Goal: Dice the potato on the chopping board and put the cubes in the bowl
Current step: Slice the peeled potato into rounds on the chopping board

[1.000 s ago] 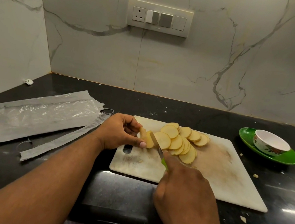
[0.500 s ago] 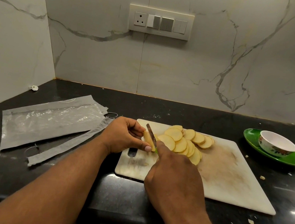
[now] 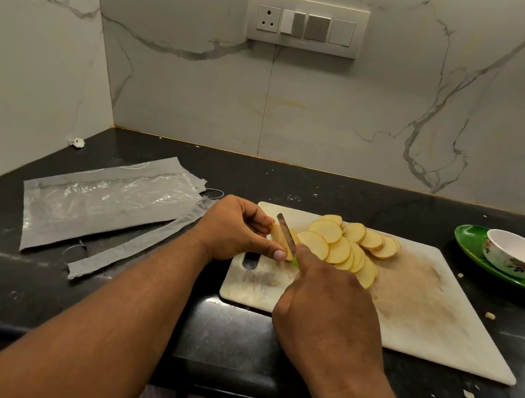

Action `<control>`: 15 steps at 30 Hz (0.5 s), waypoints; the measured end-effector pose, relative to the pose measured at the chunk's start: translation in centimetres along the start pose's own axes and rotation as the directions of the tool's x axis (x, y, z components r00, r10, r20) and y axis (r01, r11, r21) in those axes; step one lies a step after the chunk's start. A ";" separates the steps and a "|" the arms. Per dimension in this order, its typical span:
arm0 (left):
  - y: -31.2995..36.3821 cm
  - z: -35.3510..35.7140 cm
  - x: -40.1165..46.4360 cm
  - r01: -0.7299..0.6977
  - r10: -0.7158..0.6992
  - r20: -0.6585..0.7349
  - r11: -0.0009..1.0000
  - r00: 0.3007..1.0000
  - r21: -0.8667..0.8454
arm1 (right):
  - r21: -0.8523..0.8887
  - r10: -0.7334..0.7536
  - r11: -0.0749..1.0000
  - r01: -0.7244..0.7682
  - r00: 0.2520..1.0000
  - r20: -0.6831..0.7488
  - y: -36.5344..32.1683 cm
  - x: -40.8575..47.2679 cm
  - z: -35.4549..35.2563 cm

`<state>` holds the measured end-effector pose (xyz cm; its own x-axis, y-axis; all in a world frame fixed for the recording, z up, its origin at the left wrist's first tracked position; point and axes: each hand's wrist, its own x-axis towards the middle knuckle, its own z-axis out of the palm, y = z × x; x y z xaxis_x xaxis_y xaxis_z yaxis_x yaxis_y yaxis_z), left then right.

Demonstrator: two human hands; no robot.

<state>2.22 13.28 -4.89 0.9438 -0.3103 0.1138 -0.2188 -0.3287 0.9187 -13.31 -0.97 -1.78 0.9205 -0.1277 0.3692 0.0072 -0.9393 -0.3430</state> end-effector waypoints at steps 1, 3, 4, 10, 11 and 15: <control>-0.1 0.0 0.1 -0.002 0.002 -0.001 1.000 1.000 0.000 | 0.000 0.003 1.000 -0.003 1.000 -0.002 0.0 0.0 0.0; -0.2 0.0 0.1 -0.005 0.005 -0.002 1.000 1.000 0.001 | -0.010 0.012 1.000 -0.012 1.000 -0.009 0.0 0.0 0.0; -0.3 0.0 0.2 -0.006 0.006 -0.001 1.000 1.000 0.002 | -0.015 0.014 1.000 -0.015 1.000 -0.012 0.0 0.0 0.1; -0.2 -0.2 0.2 -0.014 0.014 0.020 1.000 1.000 -0.011 | -0.033 0.011 0.999 -0.011 1.000 0.007 -0.5 1.1 0.3; -0.1 -0.1 0.0 -0.010 0.010 0.021 1.000 1.000 -0.013 | -0.040 0.010 0.999 -0.010 1.000 0.009 -0.5 1.3 0.4; 0.1 -0.1 0.0 -0.008 0.008 0.008 1.000 1.000 0.020 | -0.039 0.009 0.999 -0.010 1.000 -0.021 -0.3 0.7 1.1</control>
<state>2.18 13.35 -4.77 0.9400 -0.3198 0.1185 -0.2317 -0.3437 0.9101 -12.19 -0.38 -2.39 0.9122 -0.1430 0.3839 -0.0174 -0.9497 -0.3126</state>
